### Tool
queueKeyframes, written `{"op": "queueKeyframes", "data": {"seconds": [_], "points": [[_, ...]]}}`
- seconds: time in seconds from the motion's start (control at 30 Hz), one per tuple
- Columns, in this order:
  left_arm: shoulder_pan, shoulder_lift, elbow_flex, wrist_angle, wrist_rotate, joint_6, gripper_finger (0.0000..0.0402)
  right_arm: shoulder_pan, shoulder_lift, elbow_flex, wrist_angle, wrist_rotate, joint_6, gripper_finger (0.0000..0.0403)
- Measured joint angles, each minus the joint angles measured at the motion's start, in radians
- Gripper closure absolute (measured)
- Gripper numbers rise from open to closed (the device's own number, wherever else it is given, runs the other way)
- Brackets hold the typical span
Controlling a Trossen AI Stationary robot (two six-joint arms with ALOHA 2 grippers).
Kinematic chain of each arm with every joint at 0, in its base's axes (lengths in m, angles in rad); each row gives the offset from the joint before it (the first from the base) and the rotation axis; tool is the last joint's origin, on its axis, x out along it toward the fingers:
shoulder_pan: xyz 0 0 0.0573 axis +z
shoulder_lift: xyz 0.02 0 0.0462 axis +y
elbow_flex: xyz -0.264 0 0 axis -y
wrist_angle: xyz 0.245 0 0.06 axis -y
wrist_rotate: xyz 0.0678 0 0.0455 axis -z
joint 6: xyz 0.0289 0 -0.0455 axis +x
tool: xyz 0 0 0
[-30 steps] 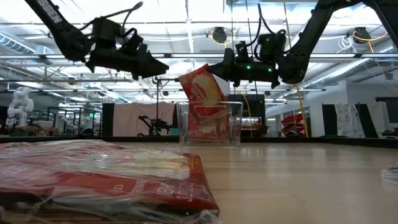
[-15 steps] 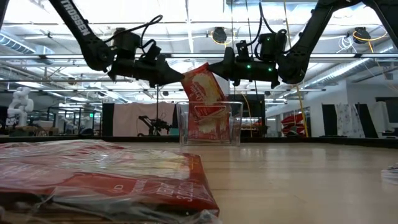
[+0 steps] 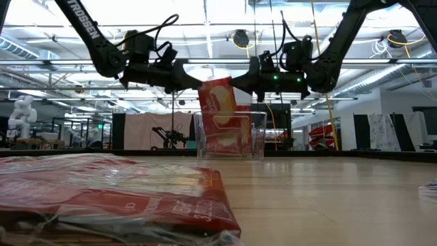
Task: Sort popcorn bags into baskets
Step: Put the red popcorn pack into the transparent bin
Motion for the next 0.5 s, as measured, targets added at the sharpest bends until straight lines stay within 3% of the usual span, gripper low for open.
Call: {"op": "queueKeyframes", "data": {"seconds": [0.27, 0.5], "points": [[-0.075, 0.020, 0.000, -0.004, -0.034, 0.041, 0.0395, -0.044, 0.000, 0.000, -0.055, -0.068, 0.030, 0.0403], [-0.089, 0.027, 0.000, -0.012, -0.134, 0.079, 0.0394, -0.066, 0.000, 0.000, -0.133, -0.080, 0.003, 0.0403]]}}
